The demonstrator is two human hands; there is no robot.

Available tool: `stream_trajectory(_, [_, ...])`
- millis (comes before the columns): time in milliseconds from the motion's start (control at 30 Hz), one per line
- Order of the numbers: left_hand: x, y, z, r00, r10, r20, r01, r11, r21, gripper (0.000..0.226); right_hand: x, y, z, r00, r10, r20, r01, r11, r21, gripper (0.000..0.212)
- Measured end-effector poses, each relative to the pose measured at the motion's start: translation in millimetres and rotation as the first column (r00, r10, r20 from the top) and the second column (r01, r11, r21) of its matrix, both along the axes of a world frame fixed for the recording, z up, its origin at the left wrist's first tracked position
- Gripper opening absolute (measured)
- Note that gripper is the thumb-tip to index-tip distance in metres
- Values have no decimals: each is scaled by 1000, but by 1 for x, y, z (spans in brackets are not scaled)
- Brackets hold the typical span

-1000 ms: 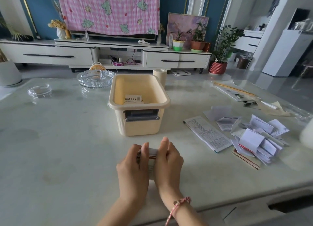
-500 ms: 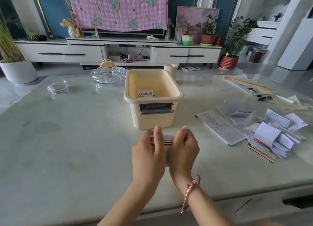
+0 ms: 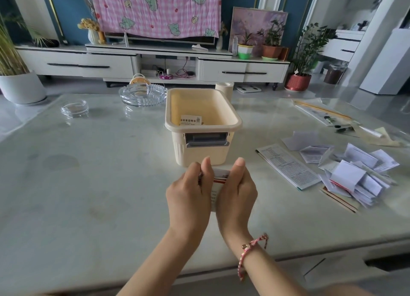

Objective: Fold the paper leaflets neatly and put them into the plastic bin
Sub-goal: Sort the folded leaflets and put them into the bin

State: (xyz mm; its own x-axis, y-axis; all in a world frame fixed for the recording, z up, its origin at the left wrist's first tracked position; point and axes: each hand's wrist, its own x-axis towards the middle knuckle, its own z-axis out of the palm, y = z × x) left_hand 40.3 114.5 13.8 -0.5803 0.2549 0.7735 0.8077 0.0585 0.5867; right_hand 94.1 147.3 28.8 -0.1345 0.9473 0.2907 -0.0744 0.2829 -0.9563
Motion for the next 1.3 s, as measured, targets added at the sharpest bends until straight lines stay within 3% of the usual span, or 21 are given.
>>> stream_trajectory(133, [-8,-3,-3,980,25,-196,-30,999,-26,59,-13,-1,-8,989,23,-148,-46,987,-156,48])
stream_trajectory(200, [-15,-5,-3,978,15,-206,-24,999,-42,60,-19,-2,-10,990,36,-136,-61,981,-183,51])
stream_trajectory(267, [-19,-6,-1,995,8,-100,-18,995,-98,61,-22,1,-11,996,50,-71,-63,978,-199,53])
stream_trajectory(400, [-22,-3,2,943,24,331,38,983,-179,54,-25,5,-12,985,123,119,-96,972,-214,53])
stream_trajectory(500, [-24,-9,12,919,72,387,-23,991,-130,51,-19,10,-2,931,334,149,-308,935,-176,54])
stream_trajectory(600, [-31,-13,21,872,132,471,-115,991,-66,52,-4,17,16,723,672,158,-621,733,-277,38])
stream_trajectory(633, [-32,-15,23,862,144,485,-128,990,-65,52,2,17,20,671,729,134,-674,675,-299,28])
stream_trajectory(700, [-30,-16,26,865,128,485,-93,991,-97,51,11,20,20,666,733,137,-686,675,-273,25])
stream_trajectory(833, [-38,-19,35,946,1,324,107,943,-315,45,22,36,23,782,614,108,-581,780,-231,25])
stream_trajectory(933, [-58,-10,57,999,-19,-40,0,902,-432,53,36,58,37,857,515,10,-497,833,-243,24])
stream_trajectory(1000, [-70,5,66,982,-94,-165,-29,783,-621,59,45,69,43,893,449,-35,-440,855,-273,25])
stream_trajectory(1133, [-86,29,69,965,-189,-183,-62,514,-856,40,57,83,52,916,384,-118,-400,839,-370,21])
stream_trajectory(1300, [-83,21,80,957,-243,-159,0,548,-837,22,68,99,81,920,379,-96,-389,861,-328,29])
